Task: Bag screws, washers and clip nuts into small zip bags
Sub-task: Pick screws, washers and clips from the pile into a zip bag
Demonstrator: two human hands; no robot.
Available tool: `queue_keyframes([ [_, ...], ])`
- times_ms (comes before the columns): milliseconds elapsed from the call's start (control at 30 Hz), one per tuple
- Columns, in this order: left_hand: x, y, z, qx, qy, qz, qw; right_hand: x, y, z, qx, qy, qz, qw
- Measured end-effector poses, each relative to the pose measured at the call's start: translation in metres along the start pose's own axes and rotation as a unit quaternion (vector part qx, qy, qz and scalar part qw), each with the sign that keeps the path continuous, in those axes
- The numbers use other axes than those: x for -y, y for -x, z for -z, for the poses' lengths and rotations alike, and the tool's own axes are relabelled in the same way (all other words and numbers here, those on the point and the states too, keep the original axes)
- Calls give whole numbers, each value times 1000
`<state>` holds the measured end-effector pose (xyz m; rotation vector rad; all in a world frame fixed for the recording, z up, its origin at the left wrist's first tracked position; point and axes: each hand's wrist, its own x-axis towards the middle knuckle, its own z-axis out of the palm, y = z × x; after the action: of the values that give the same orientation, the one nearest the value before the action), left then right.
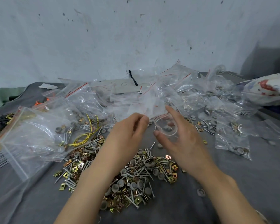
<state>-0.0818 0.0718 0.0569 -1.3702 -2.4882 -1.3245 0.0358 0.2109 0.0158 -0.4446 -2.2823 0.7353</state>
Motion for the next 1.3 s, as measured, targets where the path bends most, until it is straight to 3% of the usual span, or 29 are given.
queue_keyframes([
  [100, 16, 2, -15, 64, -129, -5, 990, -1, 0, 3, -3, 2, -3, 1000],
  [200, 29, 7, -32, 137, -252, -39, 957, -2, -1, 5, -14, 7, -13, 1000],
  [300, 40, 11, -43, 193, -302, -56, 932, -4, -1, 7, -15, 4, -22, 1000],
  [667, 43, 3, -39, 230, -314, -4, 921, -10, -1, 12, -18, -20, -35, 999],
  [933, 34, 2, -34, 254, -314, -2, 915, -15, -8, 20, -69, -149, -69, 984],
  [1300, 35, 9, -19, 147, -244, -23, 958, -10, -10, 22, -87, -261, -87, 958],
])
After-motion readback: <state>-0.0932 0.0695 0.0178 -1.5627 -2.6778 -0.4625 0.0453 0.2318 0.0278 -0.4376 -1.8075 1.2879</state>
